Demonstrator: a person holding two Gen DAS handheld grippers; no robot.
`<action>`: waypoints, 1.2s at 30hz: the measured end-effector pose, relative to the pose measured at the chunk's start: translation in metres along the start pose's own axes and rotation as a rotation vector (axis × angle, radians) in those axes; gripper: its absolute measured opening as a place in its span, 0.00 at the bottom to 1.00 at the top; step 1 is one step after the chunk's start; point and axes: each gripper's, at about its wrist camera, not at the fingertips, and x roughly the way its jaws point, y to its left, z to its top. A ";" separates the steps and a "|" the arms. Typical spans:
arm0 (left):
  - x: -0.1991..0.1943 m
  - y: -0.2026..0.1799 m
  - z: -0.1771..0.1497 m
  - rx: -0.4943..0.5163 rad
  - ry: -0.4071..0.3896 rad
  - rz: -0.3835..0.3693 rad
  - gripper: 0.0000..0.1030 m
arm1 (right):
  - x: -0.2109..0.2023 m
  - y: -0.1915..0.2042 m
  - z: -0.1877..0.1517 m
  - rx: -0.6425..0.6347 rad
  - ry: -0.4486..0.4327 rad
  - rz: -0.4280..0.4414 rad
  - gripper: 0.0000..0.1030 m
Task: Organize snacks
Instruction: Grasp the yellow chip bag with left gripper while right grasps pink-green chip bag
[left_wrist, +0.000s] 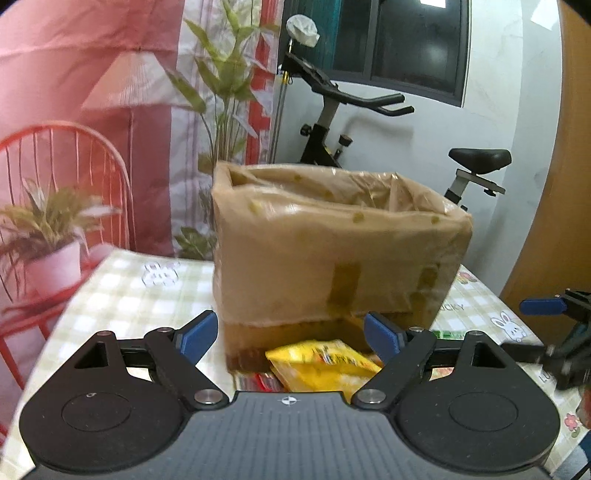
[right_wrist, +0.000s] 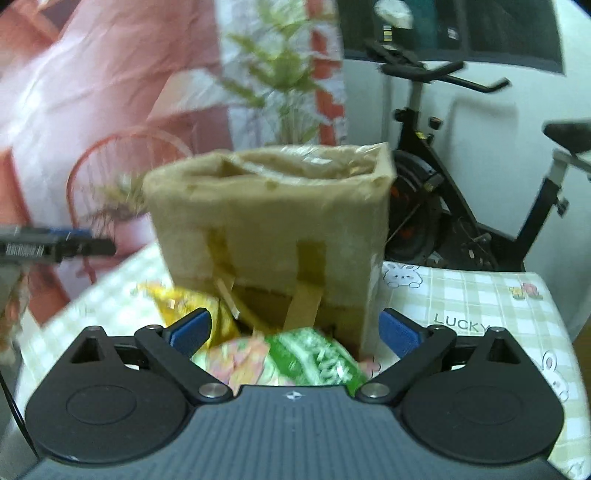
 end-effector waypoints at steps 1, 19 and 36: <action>0.001 -0.001 -0.004 -0.006 0.006 -0.004 0.85 | 0.000 0.009 -0.004 -0.051 0.008 -0.004 0.98; 0.028 -0.010 -0.039 -0.044 0.098 -0.055 0.85 | 0.076 0.070 -0.076 -0.562 0.163 -0.266 0.96; 0.101 0.013 -0.036 -0.491 0.231 -0.067 0.85 | 0.045 -0.002 -0.051 -0.201 0.113 -0.195 0.67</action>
